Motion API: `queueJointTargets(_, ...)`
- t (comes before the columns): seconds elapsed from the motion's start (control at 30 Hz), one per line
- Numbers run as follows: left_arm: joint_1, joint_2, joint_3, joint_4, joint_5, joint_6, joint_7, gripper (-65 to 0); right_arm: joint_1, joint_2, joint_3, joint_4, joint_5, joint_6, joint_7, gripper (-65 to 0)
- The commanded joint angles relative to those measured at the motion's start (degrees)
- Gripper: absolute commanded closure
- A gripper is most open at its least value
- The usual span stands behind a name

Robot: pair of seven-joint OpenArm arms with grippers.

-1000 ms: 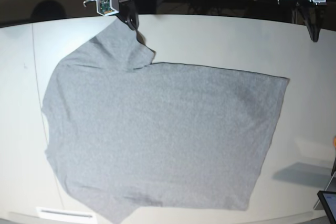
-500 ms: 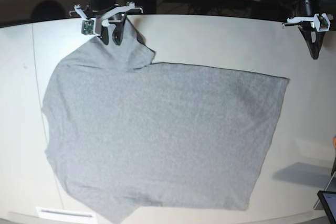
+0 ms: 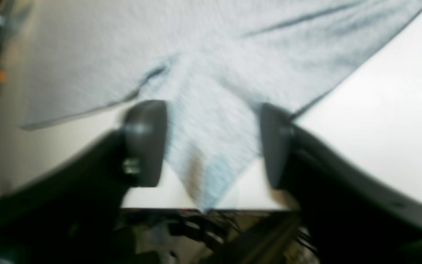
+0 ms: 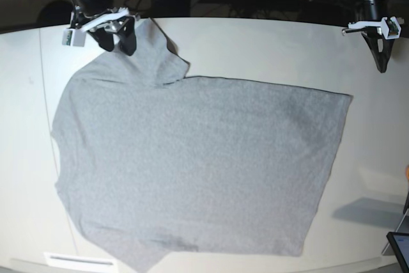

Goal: Fold the T-shirt properly
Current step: 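Lower the right gripper onto the shirt shoulder near the collar and grasp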

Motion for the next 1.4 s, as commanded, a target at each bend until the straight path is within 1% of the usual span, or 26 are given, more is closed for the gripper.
queueJointTargets(0.0, 0.9, -1.0, -0.6, 0.6, -0.6, 0.5, -1.7, 0.0, -0.7, 0.7, -0.2, 0.9, 0.9, 1.3, 0.6, -45.8)
queueJointTargets(0.03, 1.3, -1.0, -0.6, 0.3, -0.7, 0.5, -1.7, 0.0, -0.7, 1.2, -0.2, 0.9, 1.4, 1.3, 0.6, -46.3)
queueJointTargets(0.13, 1.3, -1.0, -0.6, -0.1, -0.7, 0.5, -1.7, 0.0, -0.9, 1.4, -0.2, 0.8, 1.7, 1.3, 0.2, -43.1)
queueJointTargets(0.27, 1.4, -0.9, -0.6, -0.1, -0.7, 0.5, -1.7, 0.0, -1.1, 1.2, 0.3, 0.7, 5.2, 1.3, -2.7, -39.6)
queueJointTargets(0.33, 1.4, -0.8, -0.8, -0.1, -0.7, 0.5, -1.7, 0.0, -1.0, 1.3, 0.3, 0.3, 6.3, 1.3, -2.8, -39.6)
queueJointTargets(0.57, 1.3, 0.1, -3.9, -0.5, -0.7, 0.5, -1.6, 0.0, -1.1, 1.4, 0.4, -2.1, 6.3, 1.3, -3.0, -39.9)
queueJointTargets(1.0, 1.4, 0.1, -4.1, -0.5, -0.7, 0.5, -1.6, 0.0, -0.8, 1.2, -0.3, -5.8, 6.3, 1.3, -3.0, -39.9)
queueJointTargets(1.23, 1.8, 0.2, -4.1, -0.5, -0.7, 0.5, -1.6, 0.0, 2.1, 1.2, -7.3, -5.8, 6.0, 1.3, -3.0, -39.5)
queueJointTargets(1.37, 2.3, 0.2, -4.2, -0.5, -0.7, 0.5, -1.6, 0.0, 2.7, 1.2, -8.0, -5.8, 6.0, 1.3, -3.0, -39.3)
